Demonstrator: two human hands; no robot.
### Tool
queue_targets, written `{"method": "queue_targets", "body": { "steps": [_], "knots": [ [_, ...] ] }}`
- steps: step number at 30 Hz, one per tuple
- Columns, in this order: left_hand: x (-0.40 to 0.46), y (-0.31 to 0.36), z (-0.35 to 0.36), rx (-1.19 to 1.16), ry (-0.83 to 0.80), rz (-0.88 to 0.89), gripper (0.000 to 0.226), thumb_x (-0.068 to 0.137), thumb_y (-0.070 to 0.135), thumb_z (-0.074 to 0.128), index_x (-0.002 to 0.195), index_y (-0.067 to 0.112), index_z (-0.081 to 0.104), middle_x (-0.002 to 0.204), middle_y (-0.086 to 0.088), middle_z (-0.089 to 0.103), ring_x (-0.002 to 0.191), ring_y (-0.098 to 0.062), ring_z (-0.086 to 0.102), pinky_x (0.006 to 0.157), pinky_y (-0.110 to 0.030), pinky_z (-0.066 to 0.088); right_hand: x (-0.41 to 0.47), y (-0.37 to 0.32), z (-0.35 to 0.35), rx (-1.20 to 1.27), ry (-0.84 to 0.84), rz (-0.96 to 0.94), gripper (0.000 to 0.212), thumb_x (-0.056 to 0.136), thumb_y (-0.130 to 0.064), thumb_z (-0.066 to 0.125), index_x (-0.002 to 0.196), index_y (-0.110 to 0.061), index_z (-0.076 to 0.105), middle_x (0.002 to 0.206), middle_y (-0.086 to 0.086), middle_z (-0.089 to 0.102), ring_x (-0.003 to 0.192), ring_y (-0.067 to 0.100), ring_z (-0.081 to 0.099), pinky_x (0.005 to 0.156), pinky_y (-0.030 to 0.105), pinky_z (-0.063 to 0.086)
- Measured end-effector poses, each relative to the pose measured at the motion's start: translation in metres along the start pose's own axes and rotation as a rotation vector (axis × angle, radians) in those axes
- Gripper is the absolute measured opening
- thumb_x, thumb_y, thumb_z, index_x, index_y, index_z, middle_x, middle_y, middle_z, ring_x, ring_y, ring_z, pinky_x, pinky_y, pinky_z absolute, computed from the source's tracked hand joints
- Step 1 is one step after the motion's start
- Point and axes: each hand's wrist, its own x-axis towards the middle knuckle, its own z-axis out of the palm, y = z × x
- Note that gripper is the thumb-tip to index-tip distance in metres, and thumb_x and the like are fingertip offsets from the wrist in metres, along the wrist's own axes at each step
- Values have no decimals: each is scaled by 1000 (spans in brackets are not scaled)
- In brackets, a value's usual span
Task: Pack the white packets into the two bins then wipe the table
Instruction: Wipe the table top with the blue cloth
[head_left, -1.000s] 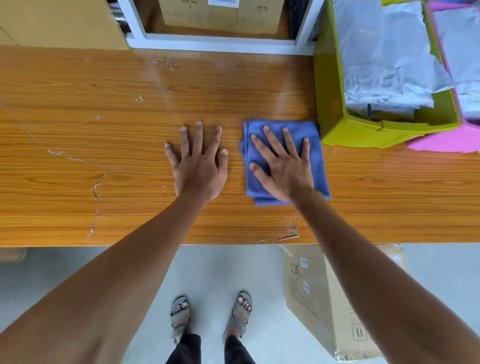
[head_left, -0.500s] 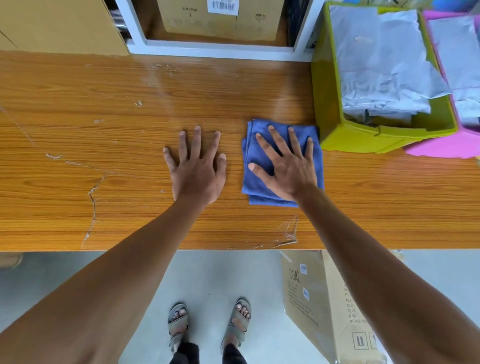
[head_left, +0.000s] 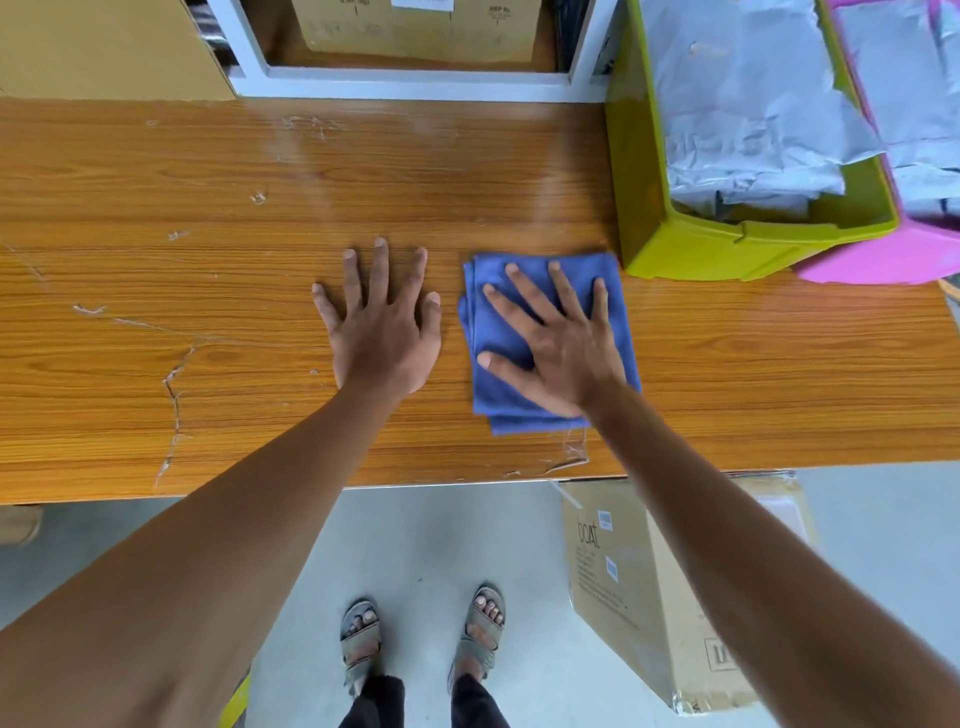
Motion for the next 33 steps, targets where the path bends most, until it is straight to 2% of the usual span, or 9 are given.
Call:
{"method": "queue_targets", "body": {
  "steps": [5, 9, 13, 17, 22, 26, 29, 33],
  "knots": [
    [-1, -2, 1, 7, -9, -7, 59, 107, 61, 7, 165, 50, 1, 178, 6, -7, 163, -30, -11, 124, -72, -2, 57, 20, -9, -24, -50, 79, 83, 92, -91, 13, 164, -52, -1, 176, -17, -1, 163, 31, -3, 119, 78, 7],
    [-2, -1, -2, -9, -13, 2, 60, 106, 62, 8, 165, 50, 4, 178, 5, -5, 163, -30, -10, 124, -72, -2, -12, -4, -2, -12, 14, 81, 85, 94, -89, 19, 167, -46, 9, 177, -13, 2, 163, 34, 3, 119, 78, 9],
    [-2, -1, -3, 2, -13, 6, 60, 107, 60, 10, 165, 48, 8, 178, 2, -1, 163, -32, -6, 123, -73, 1, -77, -26, 3, -27, 9, 58, 85, 95, -88, 25, 167, -45, 8, 177, -13, -2, 163, 33, 0, 120, 77, 6],
    [0, 0, 0, 11, -11, 7, 60, 107, 60, 9, 165, 48, 7, 178, 3, -2, 163, -33, -7, 123, -73, 0, -34, -5, 0, -8, 8, 22, 82, 96, -86, 25, 166, -49, 6, 176, -16, -1, 163, 32, 0, 119, 78, 8],
    [1, -2, 3, 38, -6, 6, 60, 106, 61, 9, 165, 49, 4, 178, 3, -3, 163, -33, -7, 123, -74, 1, 31, 12, -6, -24, -42, 89, 83, 94, -90, 13, 165, -50, 2, 176, -16, -1, 163, 32, 1, 119, 78, 8],
    [-1, 0, 0, 17, -24, 6, 60, 106, 61, 10, 165, 49, 5, 178, 4, -3, 163, -32, -8, 123, -73, -1, -25, -14, 0, 5, 17, 117, 84, 95, -87, 22, 167, -45, 10, 177, -12, 3, 162, 35, 7, 119, 77, 12],
    [0, 0, -2, 22, -27, 2, 60, 106, 61, 9, 165, 49, 5, 178, 4, -2, 163, -33, -7, 123, -73, -1, -78, -38, 4, -2, 11, 121, 84, 96, -86, 24, 167, -44, 6, 177, -11, -1, 162, 36, 5, 120, 76, 11],
    [0, 2, -2, 29, -20, 4, 60, 106, 61, 8, 165, 49, 4, 178, 3, -3, 163, -33, -8, 123, -73, 0, -68, -32, 2, 24, -31, 88, 84, 95, -87, 23, 167, -46, 3, 176, -14, -4, 163, 35, -1, 120, 77, 9]
  ]
}}
